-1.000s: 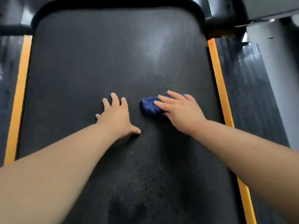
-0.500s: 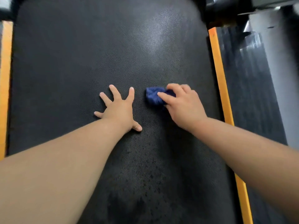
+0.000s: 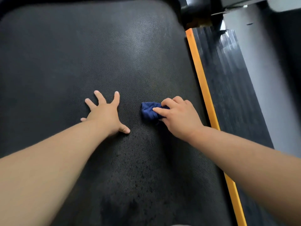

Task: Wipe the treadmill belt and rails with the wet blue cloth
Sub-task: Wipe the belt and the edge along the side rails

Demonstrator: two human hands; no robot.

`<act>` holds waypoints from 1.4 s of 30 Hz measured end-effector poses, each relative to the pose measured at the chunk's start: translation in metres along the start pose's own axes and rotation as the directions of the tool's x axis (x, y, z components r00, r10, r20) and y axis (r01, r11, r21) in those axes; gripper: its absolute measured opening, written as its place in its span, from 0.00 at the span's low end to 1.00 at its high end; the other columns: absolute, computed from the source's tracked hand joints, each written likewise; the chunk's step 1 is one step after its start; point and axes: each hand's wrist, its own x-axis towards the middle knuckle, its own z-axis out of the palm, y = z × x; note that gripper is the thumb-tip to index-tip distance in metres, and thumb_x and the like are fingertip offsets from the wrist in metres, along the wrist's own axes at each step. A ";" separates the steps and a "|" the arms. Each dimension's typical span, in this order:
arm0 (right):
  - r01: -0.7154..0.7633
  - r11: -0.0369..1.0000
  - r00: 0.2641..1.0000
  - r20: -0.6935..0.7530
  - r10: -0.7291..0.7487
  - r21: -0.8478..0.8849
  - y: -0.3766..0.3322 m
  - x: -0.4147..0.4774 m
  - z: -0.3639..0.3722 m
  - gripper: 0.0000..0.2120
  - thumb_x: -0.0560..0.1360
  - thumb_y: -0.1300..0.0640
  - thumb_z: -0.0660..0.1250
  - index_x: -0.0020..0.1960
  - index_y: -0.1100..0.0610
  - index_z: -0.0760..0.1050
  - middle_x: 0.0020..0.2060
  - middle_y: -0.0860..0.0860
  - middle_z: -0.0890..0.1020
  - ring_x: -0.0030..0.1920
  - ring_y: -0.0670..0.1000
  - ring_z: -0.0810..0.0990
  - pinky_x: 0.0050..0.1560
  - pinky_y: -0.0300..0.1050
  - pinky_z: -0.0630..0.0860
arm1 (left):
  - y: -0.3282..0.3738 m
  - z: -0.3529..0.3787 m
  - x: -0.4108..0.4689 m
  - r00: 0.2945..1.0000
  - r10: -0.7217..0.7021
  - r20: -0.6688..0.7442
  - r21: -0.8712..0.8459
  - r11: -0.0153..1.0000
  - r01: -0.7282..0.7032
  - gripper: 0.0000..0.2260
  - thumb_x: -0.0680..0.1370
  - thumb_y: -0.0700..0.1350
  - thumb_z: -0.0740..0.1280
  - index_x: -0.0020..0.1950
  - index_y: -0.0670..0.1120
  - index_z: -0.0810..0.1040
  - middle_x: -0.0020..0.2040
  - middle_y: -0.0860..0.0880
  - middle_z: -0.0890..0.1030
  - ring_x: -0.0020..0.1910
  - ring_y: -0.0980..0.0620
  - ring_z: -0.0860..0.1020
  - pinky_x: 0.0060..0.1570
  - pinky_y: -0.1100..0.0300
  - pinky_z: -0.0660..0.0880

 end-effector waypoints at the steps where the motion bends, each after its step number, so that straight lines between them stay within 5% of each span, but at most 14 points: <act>1: 0.009 1.000 1.000 0.000 -0.009 -0.003 0.004 0.003 -0.001 0.16 0.67 0.51 0.74 0.55 0.47 0.80 0.48 0.51 0.79 0.44 0.59 0.76 0.40 0.50 0.71 | 0.003 -0.001 0.000 1.000 -0.003 -0.004 0.027 1.000 0.004 0.61 0.58 0.64 0.78 0.75 0.60 0.36 0.75 0.39 0.34 0.73 0.31 0.40 0.62 0.27 0.59; 6: -0.133 0.990 0.991 -0.003 0.133 -0.045 0.008 0.051 -0.014 0.16 0.76 0.49 0.64 0.63 0.48 0.74 0.57 0.51 0.74 0.56 0.58 0.70 0.49 0.51 0.67 | 0.022 0.003 0.002 1.000 0.011 -0.024 0.084 0.996 -0.009 0.63 0.58 0.66 0.77 0.75 0.54 0.34 0.74 0.35 0.34 0.74 0.32 0.38 0.62 0.27 0.58; 11: -0.113 0.993 0.987 -0.110 0.115 0.026 -0.007 0.005 0.002 0.14 0.70 0.56 0.65 0.55 0.52 0.79 0.50 0.53 0.78 0.45 0.59 0.74 0.37 0.49 0.72 | 0.022 0.002 0.006 1.000 0.019 0.024 0.056 0.998 -0.020 0.63 0.59 0.64 0.77 0.75 0.55 0.31 0.73 0.35 0.32 0.73 0.32 0.36 0.62 0.27 0.59; 16: -0.056 0.998 0.992 -0.110 0.058 0.021 -0.001 0.004 0.004 0.16 0.71 0.53 0.60 0.55 0.51 0.80 0.48 0.52 0.80 0.43 0.59 0.75 0.36 0.48 0.71 | 0.026 0.001 0.010 0.999 0.009 0.040 0.005 1.000 -0.009 0.63 0.59 0.62 0.79 0.75 0.56 0.33 0.73 0.36 0.31 0.73 0.31 0.35 0.61 0.26 0.58; 21: -0.262 0.965 0.963 -0.068 0.261 0.000 0.015 0.092 -0.011 0.14 0.77 0.51 0.63 0.62 0.49 0.75 0.57 0.53 0.74 0.55 0.60 0.69 0.48 0.51 0.68 | 0.024 0.001 0.010 0.999 0.009 0.043 0.018 1.000 -0.009 0.63 0.58 0.61 0.79 0.75 0.57 0.33 0.73 0.36 0.31 0.73 0.32 0.35 0.62 0.26 0.58; 31: -0.082 0.996 0.989 -0.126 0.084 0.017 0.014 0.017 0.000 0.14 0.70 0.53 0.68 0.56 0.51 0.79 0.49 0.53 0.78 0.46 0.60 0.74 0.38 0.49 0.69 | 0.026 -0.003 0.009 0.999 0.010 0.049 0.029 1.000 -0.011 0.64 0.57 0.61 0.79 0.75 0.56 0.33 0.74 0.36 0.31 0.73 0.31 0.36 0.61 0.25 0.59; 36: -0.301 0.954 0.951 -0.070 0.301 0.016 0.025 0.077 -0.017 0.13 0.76 0.50 0.63 0.60 0.49 0.74 0.59 0.51 0.72 0.57 0.58 0.68 0.50 0.50 0.68 | 0.025 -0.002 0.005 1.000 0.007 0.026 0.043 0.999 -0.008 0.64 0.57 0.62 0.79 0.75 0.57 0.33 0.74 0.37 0.32 0.73 0.32 0.37 0.61 0.27 0.60; 42: -0.154 0.977 0.974 -0.143 0.175 0.147 0.003 -0.036 0.002 0.16 0.70 0.53 0.62 0.56 0.52 0.79 0.53 0.51 0.79 0.48 0.60 0.74 0.40 0.53 0.75 | 0.024 0.001 0.004 1.000 0.009 -0.020 0.030 1.000 -0.008 0.63 0.57 0.64 0.78 0.75 0.58 0.34 0.75 0.39 0.32 0.74 0.34 0.37 0.62 0.28 0.60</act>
